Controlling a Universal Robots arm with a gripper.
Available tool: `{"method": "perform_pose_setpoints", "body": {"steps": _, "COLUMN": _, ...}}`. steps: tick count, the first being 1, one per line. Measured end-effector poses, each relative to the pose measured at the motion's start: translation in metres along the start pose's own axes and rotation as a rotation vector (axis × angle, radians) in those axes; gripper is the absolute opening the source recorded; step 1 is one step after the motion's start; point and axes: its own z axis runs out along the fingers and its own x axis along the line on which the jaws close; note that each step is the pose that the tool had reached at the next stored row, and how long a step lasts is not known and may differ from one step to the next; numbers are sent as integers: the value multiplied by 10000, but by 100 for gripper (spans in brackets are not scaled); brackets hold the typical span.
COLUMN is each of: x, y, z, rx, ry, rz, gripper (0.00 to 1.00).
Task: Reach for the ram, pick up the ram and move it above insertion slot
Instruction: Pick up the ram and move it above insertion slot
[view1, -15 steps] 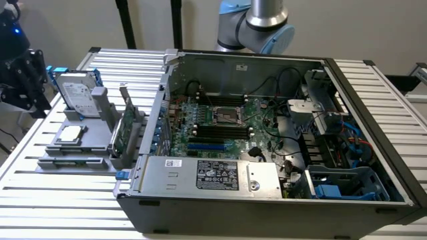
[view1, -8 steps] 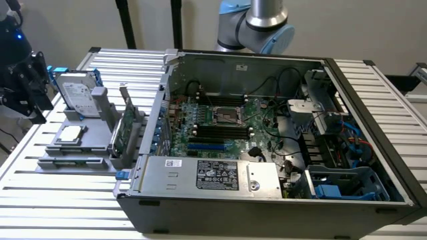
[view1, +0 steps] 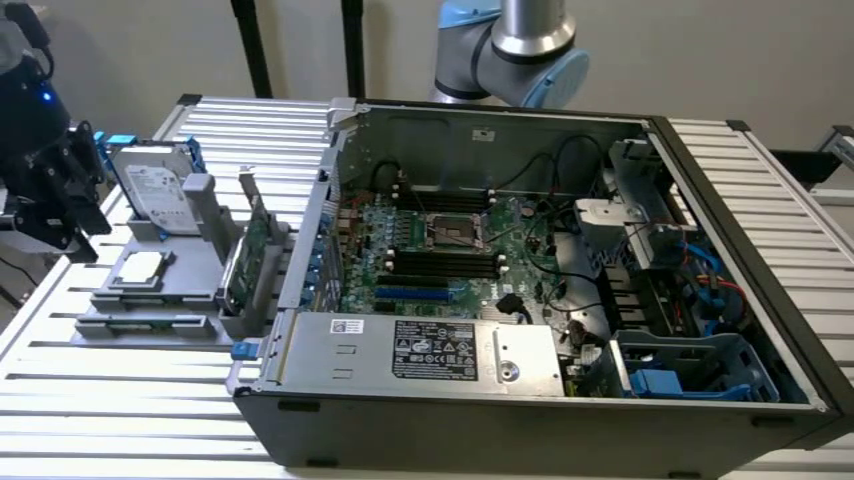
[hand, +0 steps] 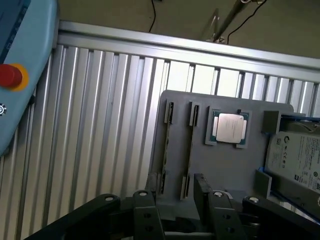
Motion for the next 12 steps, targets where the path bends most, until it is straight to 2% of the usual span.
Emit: {"method": "perform_pose_setpoints", "body": {"steps": 12, "x": 61, "y": 1, "z": 218, "rx": 0, "ry": -3, "rz": -52, "gripper": 42}}
